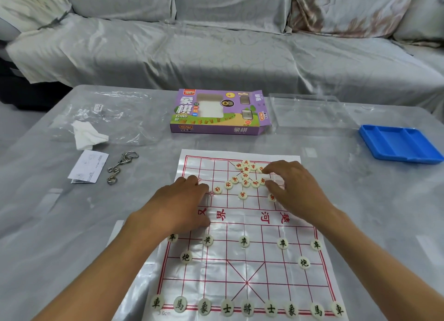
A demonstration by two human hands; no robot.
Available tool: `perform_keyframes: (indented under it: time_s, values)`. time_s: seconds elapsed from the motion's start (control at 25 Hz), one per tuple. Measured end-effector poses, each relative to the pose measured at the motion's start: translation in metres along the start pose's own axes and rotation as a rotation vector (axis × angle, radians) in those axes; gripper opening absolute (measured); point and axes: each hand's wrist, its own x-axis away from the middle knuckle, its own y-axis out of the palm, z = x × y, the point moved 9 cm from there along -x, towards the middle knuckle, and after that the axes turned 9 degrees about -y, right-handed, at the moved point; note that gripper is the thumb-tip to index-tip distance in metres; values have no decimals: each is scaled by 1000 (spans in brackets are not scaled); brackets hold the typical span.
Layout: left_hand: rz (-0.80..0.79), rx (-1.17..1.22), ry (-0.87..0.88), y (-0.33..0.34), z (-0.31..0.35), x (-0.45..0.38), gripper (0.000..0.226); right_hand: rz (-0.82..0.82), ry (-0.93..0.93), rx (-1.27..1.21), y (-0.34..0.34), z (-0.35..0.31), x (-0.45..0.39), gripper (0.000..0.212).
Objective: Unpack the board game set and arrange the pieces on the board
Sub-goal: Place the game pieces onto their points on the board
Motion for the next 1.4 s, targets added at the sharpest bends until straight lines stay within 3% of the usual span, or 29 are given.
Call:
perform_keyframes:
  time_s: [0.44,0.56,0.76,1.0,1.16,1.4]
  values:
    - [-223,14,-83,2,-34,3,47,-96,123,28,0,34,-7,26]
    - [-205,-27,-85,-1,-29,3,47,-146,127,16,4,38,-11,23]
    - [-206,-24,-97,-2,-30,3,48,-41,98,-45,-3,29,-33,23]
    - [-247,-48,-85,0,-29,5,45,-163,81,-96,21,20,-55,23]
    - [-264,-70,-92,1,-29,4,45,-160,116,-154,20,26,-56,20]
    - [-265,-76,-94,2,-29,3,46,-157,20,-33,31,-1,-72,35]
